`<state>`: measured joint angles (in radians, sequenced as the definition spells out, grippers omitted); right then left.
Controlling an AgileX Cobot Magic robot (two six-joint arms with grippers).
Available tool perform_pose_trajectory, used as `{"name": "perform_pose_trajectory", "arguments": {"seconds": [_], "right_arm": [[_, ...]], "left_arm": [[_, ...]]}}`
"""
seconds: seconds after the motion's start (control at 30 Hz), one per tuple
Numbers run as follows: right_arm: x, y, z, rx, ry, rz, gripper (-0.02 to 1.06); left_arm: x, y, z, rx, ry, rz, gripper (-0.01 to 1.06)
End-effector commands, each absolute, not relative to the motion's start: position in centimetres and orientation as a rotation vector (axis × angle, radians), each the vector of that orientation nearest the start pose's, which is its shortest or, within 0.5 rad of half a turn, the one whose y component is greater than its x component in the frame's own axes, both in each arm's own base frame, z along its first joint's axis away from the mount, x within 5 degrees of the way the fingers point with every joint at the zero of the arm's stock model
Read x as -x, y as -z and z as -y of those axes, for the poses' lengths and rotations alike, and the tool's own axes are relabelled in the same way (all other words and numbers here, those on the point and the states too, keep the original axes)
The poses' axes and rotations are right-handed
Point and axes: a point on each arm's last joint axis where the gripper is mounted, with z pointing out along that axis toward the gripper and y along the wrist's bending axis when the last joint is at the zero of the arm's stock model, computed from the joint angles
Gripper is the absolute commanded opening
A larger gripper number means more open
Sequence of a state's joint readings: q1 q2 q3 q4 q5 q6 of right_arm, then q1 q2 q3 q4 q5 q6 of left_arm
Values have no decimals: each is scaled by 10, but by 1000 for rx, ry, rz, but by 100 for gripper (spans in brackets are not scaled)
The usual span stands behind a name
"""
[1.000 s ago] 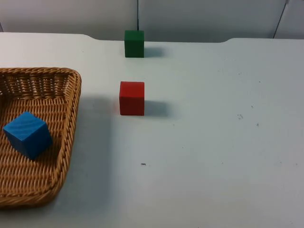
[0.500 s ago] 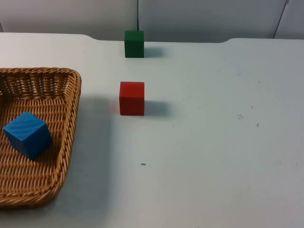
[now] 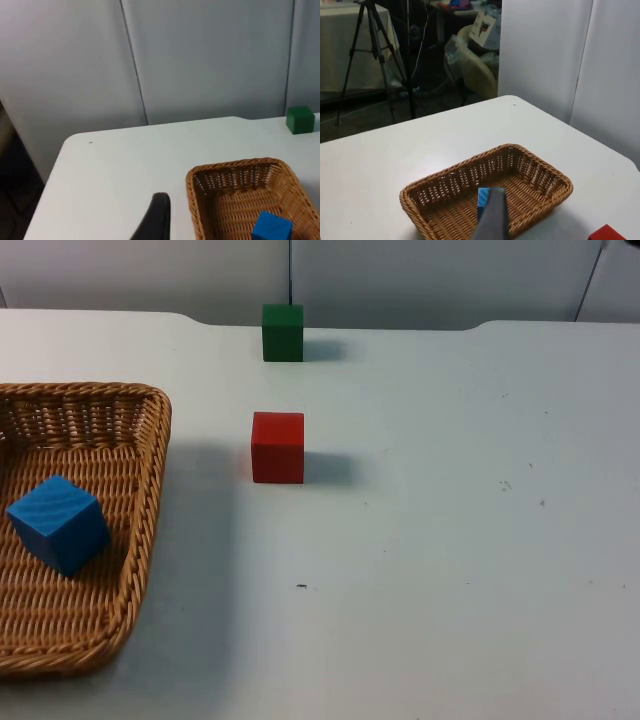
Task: Pick up the basket with the left hand and place the blue cube into the basket with the right hand.
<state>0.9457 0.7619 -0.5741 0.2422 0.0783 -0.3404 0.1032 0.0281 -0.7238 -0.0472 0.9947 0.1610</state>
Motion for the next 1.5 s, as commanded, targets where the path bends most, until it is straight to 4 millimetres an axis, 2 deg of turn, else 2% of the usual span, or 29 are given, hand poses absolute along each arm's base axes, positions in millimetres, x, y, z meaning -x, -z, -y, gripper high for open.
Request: {"name": "perform_pose_trajectory", "arguments": {"seconds": [0.0, 0.17, 0.3, 0.37, 0.63, 0.9, 1.27, 1.37, 1.47], "right_arm": [[-93, -326, -133, 925, -621, -1536, 73], [-92, -323, -133, 960, -601, -1549, 73], [-90, -323, -130, 973, -598, -1553, 73], [-87, -325, -126, 973, -602, -1546, 73], [-71, -331, -107, 997, -601, -1526, 73], [-56, -329, -90, 1056, -595, -1564, 73], [-45, -313, -60, 1081, -473, -1770, 73], [-40, -312, -52, 1073, -475, -1784, 73], [-29, -311, -38, 1042, -500, -1780, 73]], "left_arm": [[36, -338, 6, -37, -134, -1793, 82], [31, -326, 5, -25, -119, -1864, 82], [11, -293, 2, -24, -119, -1987, 82], [8, -283, 1, -23, -125, -2031, 82], [8, -279, -7, 125, -161, -2046, 82], [8, -279, -7, 128, -162, -2046, 82], [8, -279, -5, 96, -154, -2049, 82], [7, -279, -4, 61, -150, -2051, 85], [7, -279, -3, 55, -147, -2051, 98]]}}
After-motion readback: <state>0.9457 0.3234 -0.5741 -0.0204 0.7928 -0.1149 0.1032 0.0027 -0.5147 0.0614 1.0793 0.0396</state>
